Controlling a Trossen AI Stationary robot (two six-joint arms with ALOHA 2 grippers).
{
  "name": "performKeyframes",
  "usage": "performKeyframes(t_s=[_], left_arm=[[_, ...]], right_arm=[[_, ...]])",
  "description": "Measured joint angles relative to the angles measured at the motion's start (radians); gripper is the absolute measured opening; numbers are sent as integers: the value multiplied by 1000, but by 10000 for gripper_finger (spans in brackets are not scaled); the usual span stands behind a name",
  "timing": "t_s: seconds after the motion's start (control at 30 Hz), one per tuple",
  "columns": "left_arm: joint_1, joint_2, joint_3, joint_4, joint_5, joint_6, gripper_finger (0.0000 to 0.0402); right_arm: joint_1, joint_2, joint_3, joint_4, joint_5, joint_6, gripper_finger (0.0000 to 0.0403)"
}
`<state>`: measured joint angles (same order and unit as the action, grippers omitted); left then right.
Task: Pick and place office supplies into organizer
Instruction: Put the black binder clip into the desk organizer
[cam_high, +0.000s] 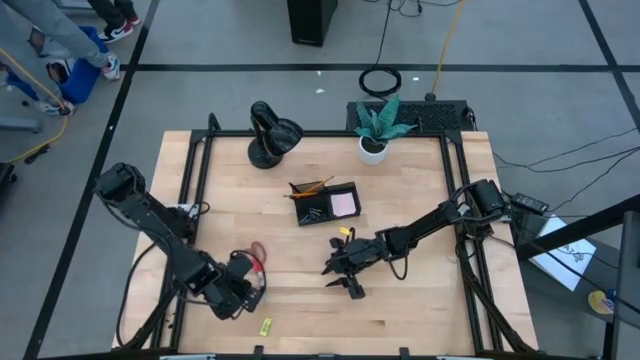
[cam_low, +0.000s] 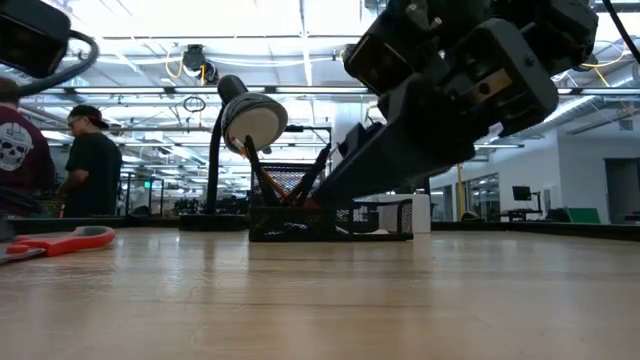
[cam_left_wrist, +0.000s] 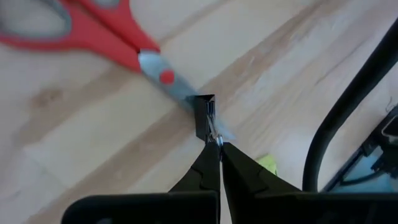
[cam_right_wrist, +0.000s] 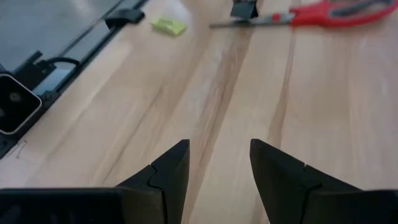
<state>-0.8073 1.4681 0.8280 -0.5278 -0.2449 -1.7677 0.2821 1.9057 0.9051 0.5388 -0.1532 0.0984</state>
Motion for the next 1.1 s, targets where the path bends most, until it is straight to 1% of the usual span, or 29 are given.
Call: performKeyframes(t_s=[0.17,0.3,0.53,0.7,0.8,1.0,1.1], left_arm=[[44,0,0,4,-39,73,4],[96,0,0,7,-46,140,3],[217,0,0,21,-80,320,2],[338,0,0,86,-95,439,5],[418,0,0,156,-94,553,3],[561,0,0,259,-69,705,3],[627,0,0,295,-35,758,5]], right_arm=[[15,0,0,-11,-3,14,160],[39,0,0,8,-4,11,160],[99,0,0,10,12,-5,160],[119,0,0,10,30,12,160],[132,0,0,11,28,17,160],[146,0,0,18,29,17,160],[146,0,0,18,29,18,160]])
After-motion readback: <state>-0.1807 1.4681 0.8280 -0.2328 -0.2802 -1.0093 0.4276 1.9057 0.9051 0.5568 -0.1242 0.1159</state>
